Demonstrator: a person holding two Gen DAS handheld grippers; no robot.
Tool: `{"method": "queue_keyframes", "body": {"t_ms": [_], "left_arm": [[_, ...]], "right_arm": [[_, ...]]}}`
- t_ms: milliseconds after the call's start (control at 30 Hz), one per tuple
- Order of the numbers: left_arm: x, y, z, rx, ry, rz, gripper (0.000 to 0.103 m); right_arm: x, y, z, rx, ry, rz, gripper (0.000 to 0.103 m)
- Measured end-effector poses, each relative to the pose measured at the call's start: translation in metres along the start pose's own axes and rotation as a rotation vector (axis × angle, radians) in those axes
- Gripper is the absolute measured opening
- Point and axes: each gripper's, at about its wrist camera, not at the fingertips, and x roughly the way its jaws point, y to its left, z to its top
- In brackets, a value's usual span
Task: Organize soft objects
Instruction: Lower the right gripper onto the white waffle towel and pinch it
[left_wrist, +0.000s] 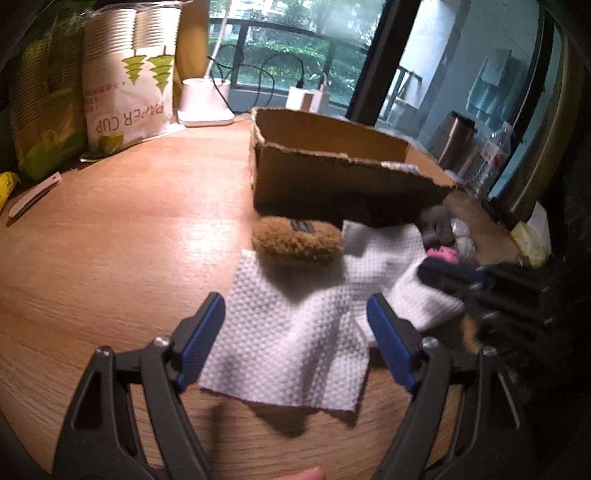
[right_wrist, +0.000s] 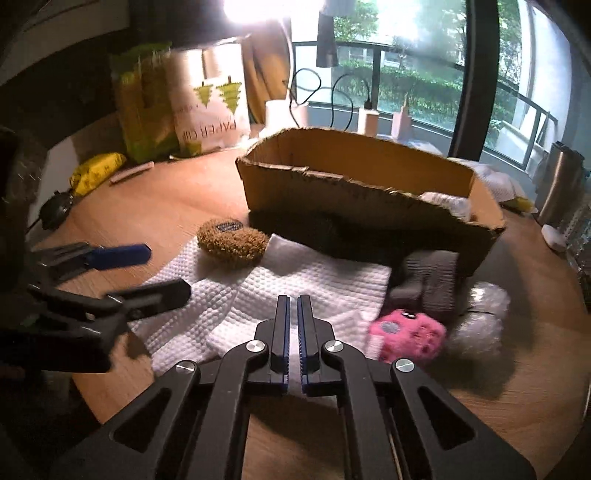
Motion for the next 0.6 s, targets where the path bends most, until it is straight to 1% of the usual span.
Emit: {"method": "queue_keyframes", "body": {"t_ms": [100, 200, 233, 300, 333, 367, 400, 433, 467, 500, 533, 567, 600], "left_arm": [[0.008, -0.004, -0.003, 0.027, 0.029, 0.030, 0.080], [0.016, -0.007, -0.006, 0.057, 0.055, 0.047, 0.080], [0.019, -0.008, -0.007, 0.069, 0.062, 0.054, 0.080], [0.021, -0.011, -0.009, 0.094, 0.062, 0.069, 0.079], [0.022, -0.013, -0.010, 0.107, 0.064, 0.074, 0.079], [0.022, -0.014, -0.010, 0.112, 0.065, 0.069, 0.079], [0.022, -0.015, -0.011, 0.118, 0.065, 0.072, 0.074], [0.022, -0.016, -0.011, 0.133, 0.064, 0.086, 0.064], [0.022, -0.016, -0.012, 0.146, 0.063, 0.099, 0.060], [0.022, -0.015, -0.012, 0.151, 0.061, 0.105, 0.052], [0.021, -0.014, -0.012, 0.154, 0.059, 0.108, 0.046], [0.020, -0.012, -0.012, 0.154, 0.058, 0.108, 0.042], [0.019, -0.009, -0.012, 0.151, 0.056, 0.108, 0.035]], "right_arm": [[-0.007, -0.006, -0.004, 0.002, 0.003, 0.021, 0.004], [-0.004, -0.009, -0.010, 0.012, 0.024, 0.026, 0.005], [-0.003, -0.009, -0.012, 0.018, 0.028, 0.029, 0.008], [0.000, -0.007, -0.014, 0.023, 0.036, 0.042, 0.016], [0.001, -0.006, -0.014, 0.021, 0.037, 0.043, 0.024], [0.002, -0.005, -0.014, 0.018, 0.038, 0.046, 0.027], [0.002, -0.004, -0.014, 0.014, 0.038, 0.050, 0.028], [0.002, -0.003, -0.013, 0.011, 0.037, 0.049, 0.029], [0.002, -0.003, -0.013, 0.010, 0.036, 0.047, 0.035], [0.002, -0.003, -0.012, 0.008, 0.037, 0.045, 0.039], [0.003, -0.002, -0.012, 0.007, 0.038, 0.043, 0.047], [0.005, -0.002, -0.012, 0.006, 0.040, 0.041, 0.053], [0.006, -0.001, -0.012, 0.003, 0.044, 0.040, 0.055]]}}
